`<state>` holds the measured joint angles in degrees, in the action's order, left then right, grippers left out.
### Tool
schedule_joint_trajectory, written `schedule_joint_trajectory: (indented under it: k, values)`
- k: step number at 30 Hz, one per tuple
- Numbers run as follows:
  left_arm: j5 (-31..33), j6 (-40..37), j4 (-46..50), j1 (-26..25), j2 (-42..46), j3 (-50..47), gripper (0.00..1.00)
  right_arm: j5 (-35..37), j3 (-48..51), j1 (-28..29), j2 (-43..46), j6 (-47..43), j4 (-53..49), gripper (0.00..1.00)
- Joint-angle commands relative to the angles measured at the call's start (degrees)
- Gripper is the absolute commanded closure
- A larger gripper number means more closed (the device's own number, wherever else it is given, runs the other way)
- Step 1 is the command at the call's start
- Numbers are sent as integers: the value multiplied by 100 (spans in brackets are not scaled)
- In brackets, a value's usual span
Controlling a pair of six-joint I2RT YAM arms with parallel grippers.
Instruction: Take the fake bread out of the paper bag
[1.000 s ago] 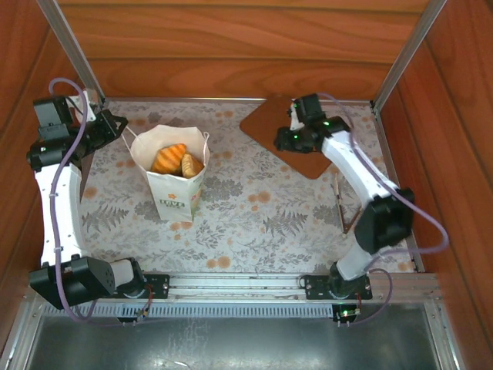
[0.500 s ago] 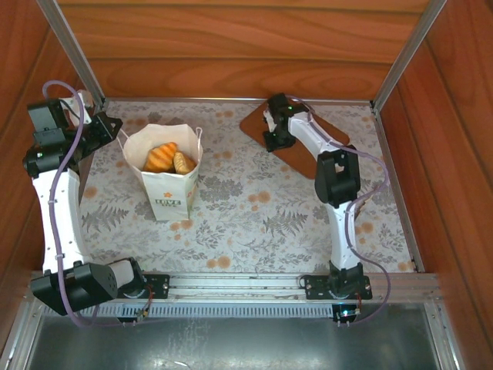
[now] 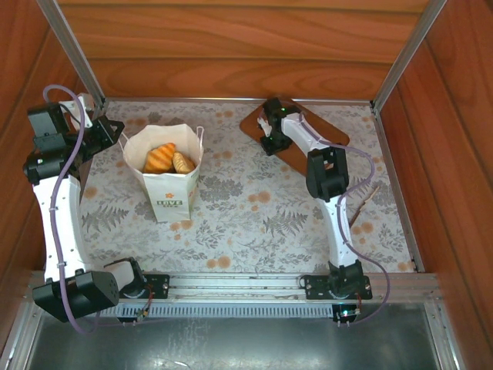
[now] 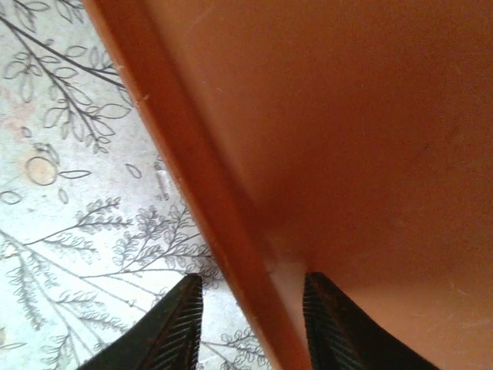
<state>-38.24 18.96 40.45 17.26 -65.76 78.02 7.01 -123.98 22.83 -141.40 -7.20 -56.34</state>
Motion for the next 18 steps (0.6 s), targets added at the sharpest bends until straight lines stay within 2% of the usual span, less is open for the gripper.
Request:
schedule_joint_trajectory:
  k: [1, 8, 14, 18]
  values:
    - [-136, -112, -87, 65, 135, 3, 100, 114, -88, -30, -248, -378, -336, 64]
    - [-118, -125, -90, 62, 145, -14, 100, -226, 666, 27, 195, -1010, -222, 84]
    - [-78, -138, -90, 61, 109, -32, 100, -280, 2508, 310, 1369, -2275, 615, 87]
    - [-61, -161, -90, 63, 79, -32, 100, -414, 3564, 477, 2113, -2789, 951, 88]
